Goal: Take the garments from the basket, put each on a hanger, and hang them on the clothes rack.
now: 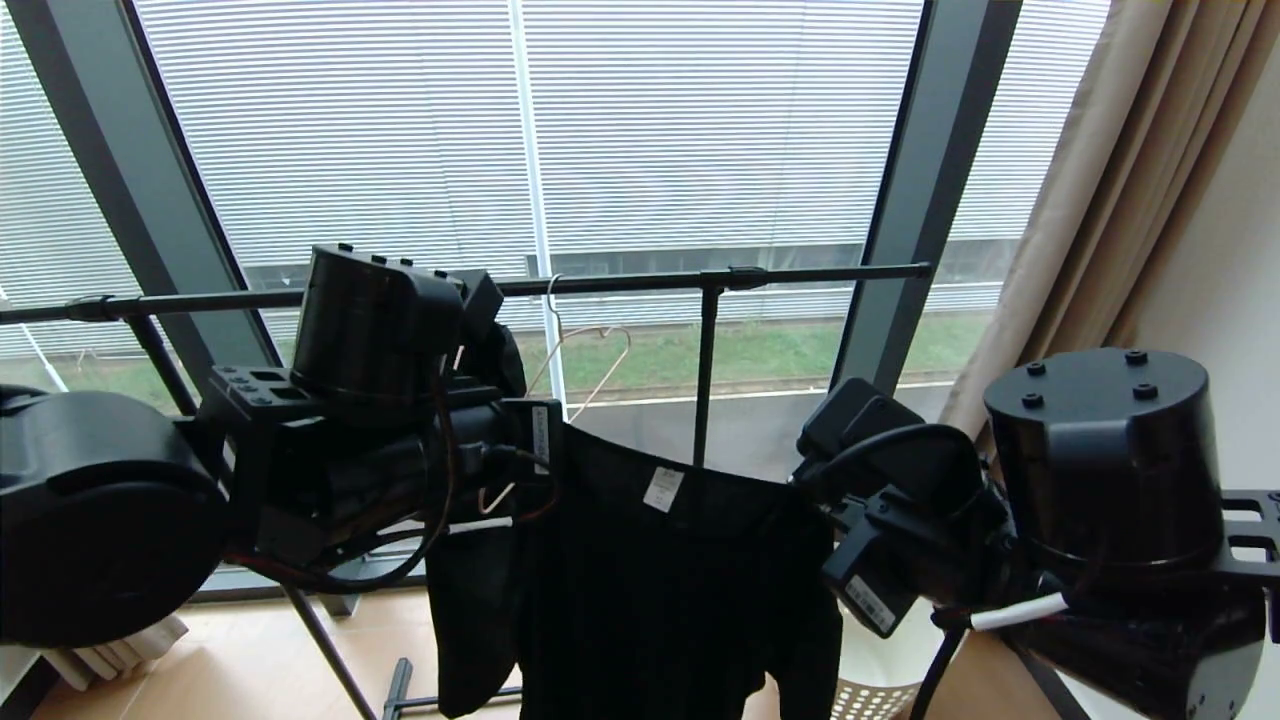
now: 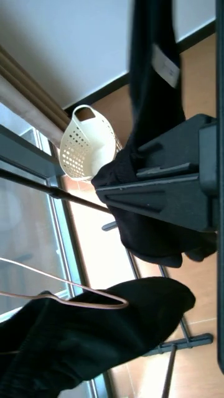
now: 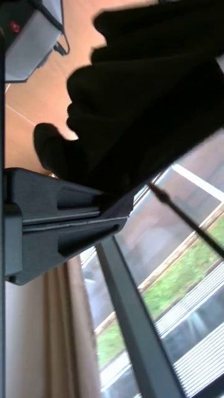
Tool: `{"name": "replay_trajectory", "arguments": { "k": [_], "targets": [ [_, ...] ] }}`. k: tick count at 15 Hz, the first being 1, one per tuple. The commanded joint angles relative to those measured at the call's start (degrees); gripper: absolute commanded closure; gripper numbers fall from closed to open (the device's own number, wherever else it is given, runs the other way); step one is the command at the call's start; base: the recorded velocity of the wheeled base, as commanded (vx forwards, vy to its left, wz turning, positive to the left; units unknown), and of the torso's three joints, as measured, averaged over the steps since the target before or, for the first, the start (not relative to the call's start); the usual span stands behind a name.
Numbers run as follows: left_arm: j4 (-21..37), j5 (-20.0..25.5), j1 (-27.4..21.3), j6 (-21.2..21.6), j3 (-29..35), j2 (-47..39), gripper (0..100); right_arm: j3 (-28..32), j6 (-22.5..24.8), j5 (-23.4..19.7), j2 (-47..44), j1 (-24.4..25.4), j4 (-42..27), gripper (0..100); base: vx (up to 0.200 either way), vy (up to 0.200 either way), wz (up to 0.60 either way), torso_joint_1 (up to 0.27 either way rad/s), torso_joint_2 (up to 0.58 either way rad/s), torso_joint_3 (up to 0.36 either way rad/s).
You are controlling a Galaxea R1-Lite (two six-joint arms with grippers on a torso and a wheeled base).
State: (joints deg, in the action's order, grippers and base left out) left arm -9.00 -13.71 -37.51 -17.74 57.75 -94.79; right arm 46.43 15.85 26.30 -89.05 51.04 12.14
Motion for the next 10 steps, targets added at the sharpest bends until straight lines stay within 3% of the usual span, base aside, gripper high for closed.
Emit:
{"name": "replay_trajectory", "arguments": {
  "k": [1, 6, 10],
  "targets": [
    [3.28, 0.09, 0.33, -0.02, 8.26, -4.79, 100, -0.38, -0.55, -0.28, 0.37, 5.56, 0.07, 100, 0.000, 0.000, 0.00, 0.000, 0.00, 0.000],
    [5.83, 0.09, 0.07, 1.21, 15.47, -7.69, 100, 3.84, -13.04, -0.28, -3.58, 12.15, 0.16, 100, 0.000, 0.000, 0.00, 0.000, 0.00, 0.000],
    [6.01, 0.09, -0.72, 1.39, 16.26, -7.86, 100, 9.29, -23.32, 0.34, -9.39, 15.84, 0.25, 100, 0.000, 0.000, 0.00, 0.000, 0.00, 0.000]
  ]
}}
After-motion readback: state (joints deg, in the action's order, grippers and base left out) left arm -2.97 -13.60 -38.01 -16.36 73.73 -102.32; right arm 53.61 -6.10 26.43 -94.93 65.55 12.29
